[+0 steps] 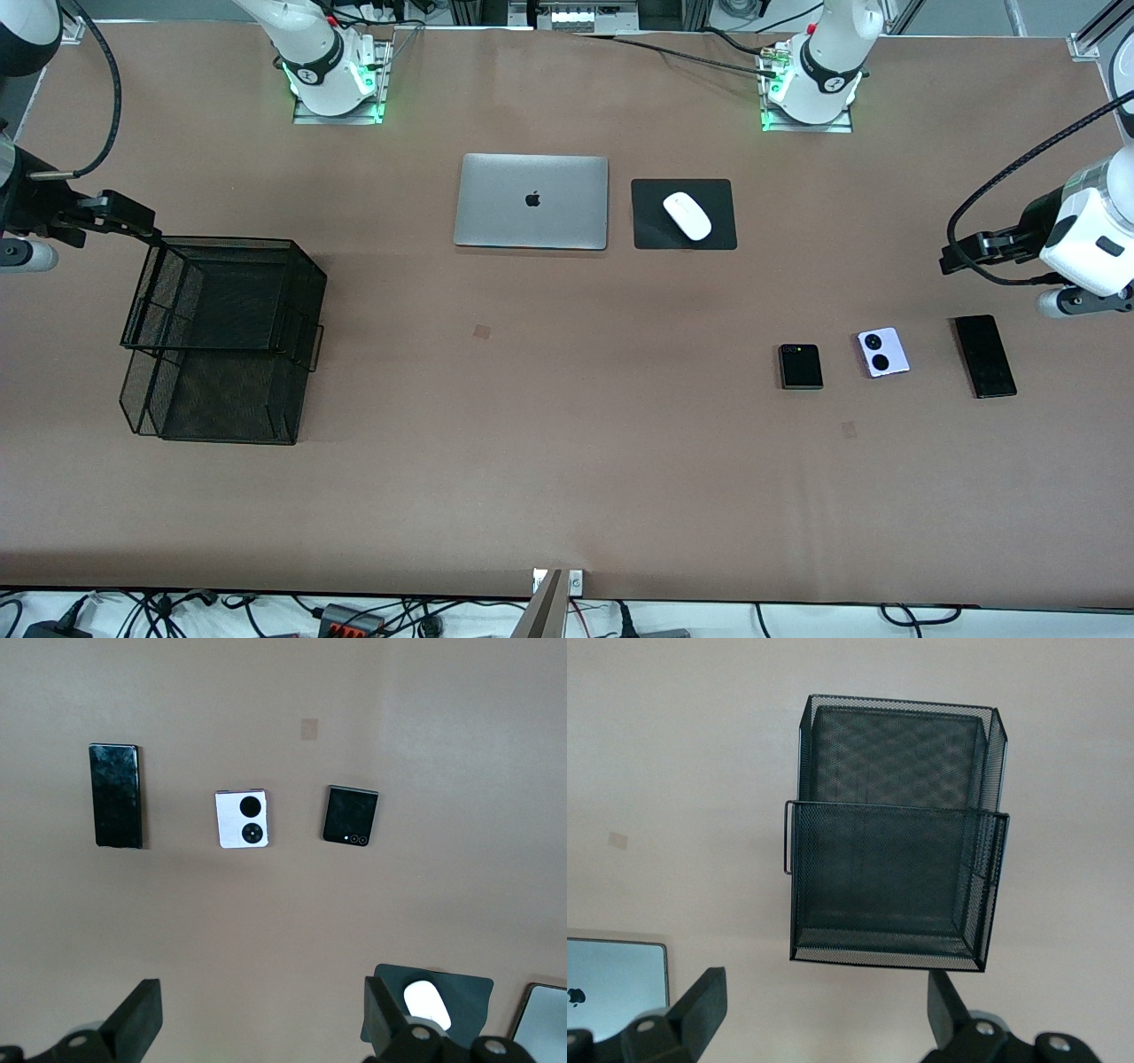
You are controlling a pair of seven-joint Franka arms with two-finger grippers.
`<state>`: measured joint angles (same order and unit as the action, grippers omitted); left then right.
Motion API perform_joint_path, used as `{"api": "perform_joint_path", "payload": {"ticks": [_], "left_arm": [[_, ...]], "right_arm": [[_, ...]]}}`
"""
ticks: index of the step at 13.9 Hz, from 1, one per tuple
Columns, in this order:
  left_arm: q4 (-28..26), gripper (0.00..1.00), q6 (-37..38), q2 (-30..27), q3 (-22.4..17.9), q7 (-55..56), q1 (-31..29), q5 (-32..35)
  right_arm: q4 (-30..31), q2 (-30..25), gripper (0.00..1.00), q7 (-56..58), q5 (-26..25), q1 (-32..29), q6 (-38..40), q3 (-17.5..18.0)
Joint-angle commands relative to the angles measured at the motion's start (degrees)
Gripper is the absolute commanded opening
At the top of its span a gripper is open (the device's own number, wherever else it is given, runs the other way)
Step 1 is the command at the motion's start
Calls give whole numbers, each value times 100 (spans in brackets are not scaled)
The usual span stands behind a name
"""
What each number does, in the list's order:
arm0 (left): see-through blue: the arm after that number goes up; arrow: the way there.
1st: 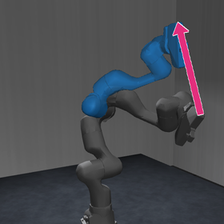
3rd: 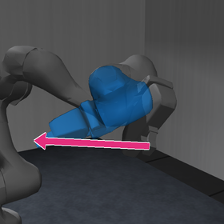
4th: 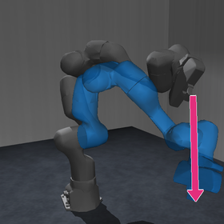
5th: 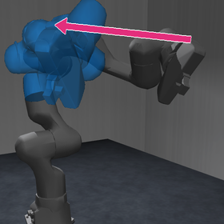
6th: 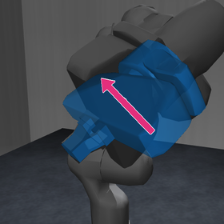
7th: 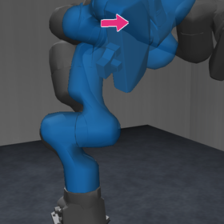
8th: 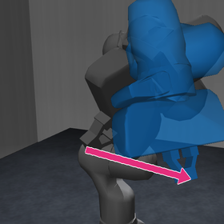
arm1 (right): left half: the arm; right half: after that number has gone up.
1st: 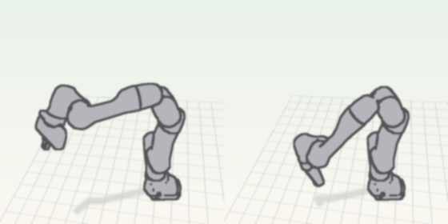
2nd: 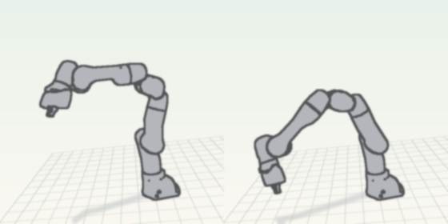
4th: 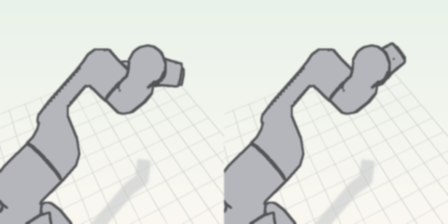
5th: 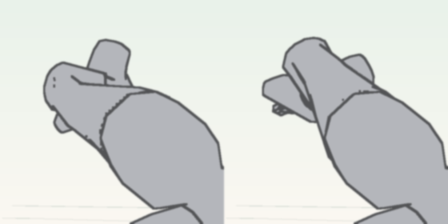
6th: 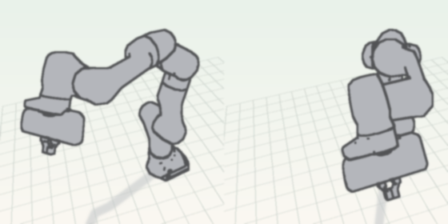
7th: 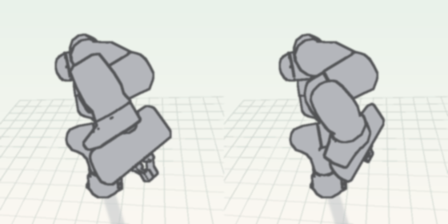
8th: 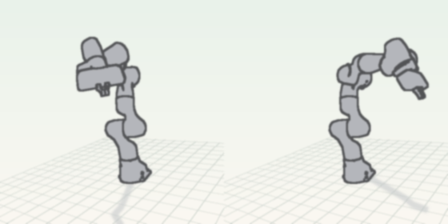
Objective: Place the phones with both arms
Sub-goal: 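Reach the left gripper down to the dark flip phone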
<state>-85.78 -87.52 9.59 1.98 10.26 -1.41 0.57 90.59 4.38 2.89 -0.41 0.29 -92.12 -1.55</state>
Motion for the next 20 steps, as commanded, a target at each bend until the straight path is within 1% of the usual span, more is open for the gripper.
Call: {"api": "perform_joint_path", "payload": {"ticks": [1, 8, 10, 12, 15, 16, 17, 20], "left_arm": [[193, 100, 103, 95, 57, -76, -53, 137], [184, 100, -81, 156, 100, -41, 26, 128], [184, 100, -134, 384, 180, -42, 44, 102], [88, 100, -571, 586, 171, 20, 175, -388], [-35, 100, -1125, 1052, 163, 196, 377, -399], [-192, 100, -1371, 1114, 162, 196, 413, -373], [-481, 100, -1730, 1123, 171, 196, 439, -373], [-1483, 100, -2987, 1045, 171, 178, 580, -355]], "right_arm": [[196, -192, 100, -8, -56, -3, -288, 6], [196, -166, 100, 36, -82, 6, -298, 15], [178, -113, 100, 45, -82, 23, -289, 23], [161, -8, 100, 36, -74, 24, -324, 23], [178, 80, 100, 36, -74, 15, -438, 23], [178, 124, 100, 36, -82, 15, -517, 23], [187, 141, 100, 36, -74, 15, -527, 23], [196, 142, 100, 36, -74, 24, -527, 23]]}}
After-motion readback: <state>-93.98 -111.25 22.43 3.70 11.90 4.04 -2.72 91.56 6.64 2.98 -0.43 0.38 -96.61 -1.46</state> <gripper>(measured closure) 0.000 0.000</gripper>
